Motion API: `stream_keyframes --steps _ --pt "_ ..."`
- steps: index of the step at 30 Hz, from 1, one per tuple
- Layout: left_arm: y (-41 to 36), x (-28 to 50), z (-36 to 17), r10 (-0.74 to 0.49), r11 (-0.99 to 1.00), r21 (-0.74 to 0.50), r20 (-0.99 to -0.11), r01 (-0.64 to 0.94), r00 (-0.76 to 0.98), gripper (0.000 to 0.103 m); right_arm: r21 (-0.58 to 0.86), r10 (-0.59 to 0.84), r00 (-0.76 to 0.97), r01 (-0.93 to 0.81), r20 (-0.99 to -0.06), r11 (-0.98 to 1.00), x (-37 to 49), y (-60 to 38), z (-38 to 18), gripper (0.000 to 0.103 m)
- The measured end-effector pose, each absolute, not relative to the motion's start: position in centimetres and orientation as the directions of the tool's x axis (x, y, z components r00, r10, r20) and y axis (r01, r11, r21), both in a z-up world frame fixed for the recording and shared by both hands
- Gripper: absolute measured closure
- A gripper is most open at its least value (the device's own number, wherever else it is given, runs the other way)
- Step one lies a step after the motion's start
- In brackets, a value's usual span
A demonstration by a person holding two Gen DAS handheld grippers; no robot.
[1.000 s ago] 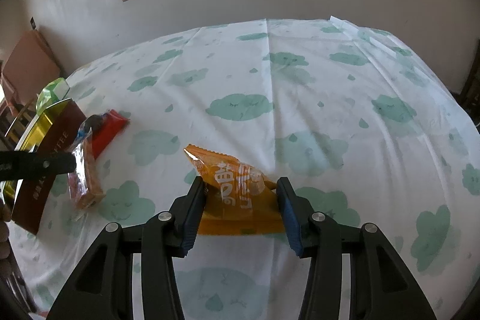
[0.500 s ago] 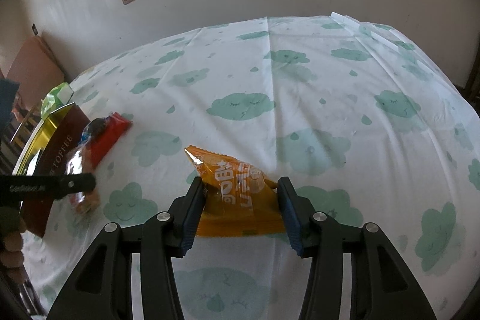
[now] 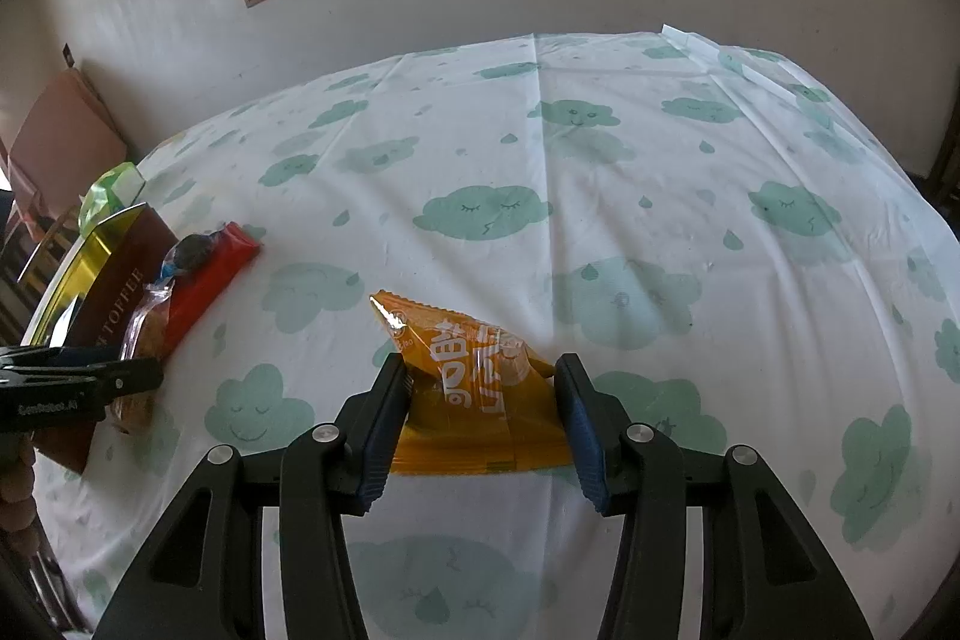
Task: Organize snacks
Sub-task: 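Grasp the second clear snack bag with the left gripper while the right holds the orange bag, then carry the clear snack bag into the tin box and open the left gripper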
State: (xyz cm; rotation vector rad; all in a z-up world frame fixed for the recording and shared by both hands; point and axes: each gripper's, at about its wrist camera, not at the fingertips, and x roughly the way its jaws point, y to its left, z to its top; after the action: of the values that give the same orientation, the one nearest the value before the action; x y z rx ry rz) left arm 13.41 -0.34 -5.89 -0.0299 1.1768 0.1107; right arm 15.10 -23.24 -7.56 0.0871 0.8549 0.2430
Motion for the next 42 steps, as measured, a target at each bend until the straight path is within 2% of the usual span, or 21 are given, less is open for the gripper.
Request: stream_keyframes --steps 1,2,3,21,34,42 --pt "-0.3 13.3 -5.8 0.074 0.994 0.039 -0.921 -0.099 0.382 0.051 0.173 0.247 0.630 -0.177 -0.736 0.969 15.1 -23.2 -7.6 0.053" --pt "-0.3 13.2 -5.7 0.071 0.995 0.038 -0.919 -0.092 0.388 0.062 0.173 0.247 0.630 -0.177 -0.736 0.969 15.1 -23.2 -7.6 0.053" --pt "-0.3 13.2 -5.7 0.059 0.996 0.028 -0.920 -0.086 0.387 0.069 0.173 0.247 0.631 -0.177 -0.736 0.969 15.1 -23.2 -7.6 0.053" --pt "-1.3 10.2 -4.7 0.006 1.000 0.002 -0.919 -0.012 0.394 0.069 0.168 0.241 0.631 -0.175 -0.737 0.970 15.2 -23.1 -7.6 0.053" --pt "0.1 9.2 -1.3 0.016 1.000 0.005 -0.894 -0.027 0.448 0.069 0.155 0.230 0.632 -0.173 -0.740 0.973 15.2 -22.8 -7.6 0.053" --pt "4.3 9.5 1.9 0.066 0.996 0.026 -0.868 -0.088 0.492 0.069 0.125 0.206 0.632 -0.171 -0.747 0.977 15.2 -23.1 -7.7 0.053"
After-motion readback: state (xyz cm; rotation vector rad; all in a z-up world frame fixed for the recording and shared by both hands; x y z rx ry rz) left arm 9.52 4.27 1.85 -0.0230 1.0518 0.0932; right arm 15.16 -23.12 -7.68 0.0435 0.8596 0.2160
